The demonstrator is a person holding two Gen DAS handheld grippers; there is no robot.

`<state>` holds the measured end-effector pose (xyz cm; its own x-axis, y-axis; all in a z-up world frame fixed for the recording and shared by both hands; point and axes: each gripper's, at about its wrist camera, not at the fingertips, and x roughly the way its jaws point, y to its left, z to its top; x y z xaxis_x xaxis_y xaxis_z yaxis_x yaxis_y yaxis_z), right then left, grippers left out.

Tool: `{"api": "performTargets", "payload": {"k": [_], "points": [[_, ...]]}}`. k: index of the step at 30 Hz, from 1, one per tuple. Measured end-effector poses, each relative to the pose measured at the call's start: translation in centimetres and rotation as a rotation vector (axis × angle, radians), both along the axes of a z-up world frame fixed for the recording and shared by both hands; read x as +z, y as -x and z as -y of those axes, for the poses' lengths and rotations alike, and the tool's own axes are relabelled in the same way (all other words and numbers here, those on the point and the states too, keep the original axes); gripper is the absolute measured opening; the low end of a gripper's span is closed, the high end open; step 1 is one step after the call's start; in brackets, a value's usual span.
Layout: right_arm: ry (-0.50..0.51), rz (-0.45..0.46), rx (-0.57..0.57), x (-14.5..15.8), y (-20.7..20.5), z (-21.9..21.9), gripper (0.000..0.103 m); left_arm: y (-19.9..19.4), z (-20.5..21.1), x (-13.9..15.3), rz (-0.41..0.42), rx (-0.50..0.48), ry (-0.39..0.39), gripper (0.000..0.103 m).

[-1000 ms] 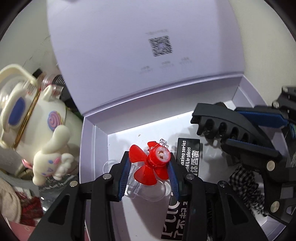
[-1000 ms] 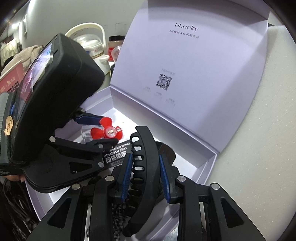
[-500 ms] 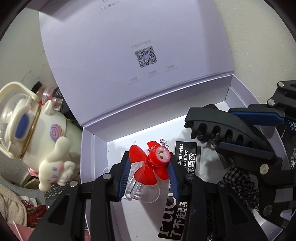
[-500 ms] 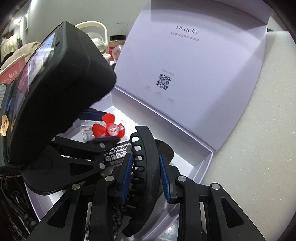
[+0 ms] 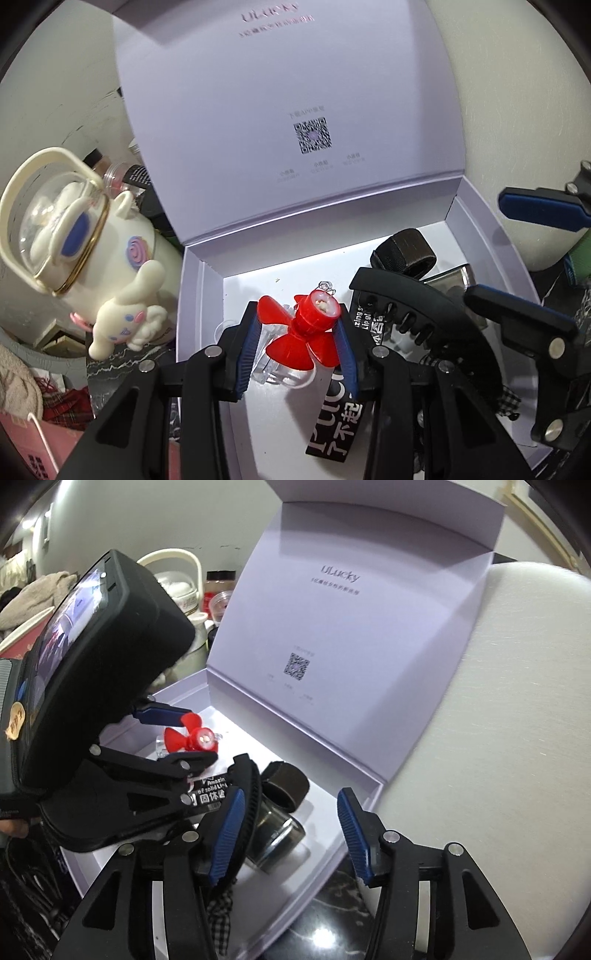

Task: Organize rigid objects
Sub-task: 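Lower both items into the box and open both tools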

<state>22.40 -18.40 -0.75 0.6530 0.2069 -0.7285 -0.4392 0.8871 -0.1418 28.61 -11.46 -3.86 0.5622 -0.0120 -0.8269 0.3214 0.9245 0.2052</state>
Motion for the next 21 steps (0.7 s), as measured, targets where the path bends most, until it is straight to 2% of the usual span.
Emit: {"api": "performTargets", "payload": {"k": [2,3,4,6,8,18,21], "points": [[0.002,0.007,-0.004,0.5,0.5,0.2,0.057,0.3,-0.4,0.4,-0.005,0.000,0.027,0.040],[0.005,0.015,-0.004,0.7,0.8,0.3,0.059,0.5,-0.8,0.6,-0.012,-0.001,0.038,0.046],[0.008,0.028,-0.006,0.9,1.1,0.4,0.062,0.5,-1.0,0.7,-0.015,0.004,0.044,0.060],[0.014,0.046,-0.018,1.4,1.5,0.6,0.062,1.0,-1.3,1.3,0.016,0.022,0.037,0.079],[0.012,0.051,-0.025,1.7,2.1,0.7,0.062,1.6,-1.5,2.0,0.054,0.029,0.027,0.081],[0.012,0.107,-0.058,4.0,4.2,2.1,0.063,3.7,-2.4,5.3,0.102,0.051,0.045,0.081],[0.010,0.120,-0.061,4.7,4.6,1.9,0.067,4.8,-2.6,6.3,0.128,0.063,0.051,0.081]]}}
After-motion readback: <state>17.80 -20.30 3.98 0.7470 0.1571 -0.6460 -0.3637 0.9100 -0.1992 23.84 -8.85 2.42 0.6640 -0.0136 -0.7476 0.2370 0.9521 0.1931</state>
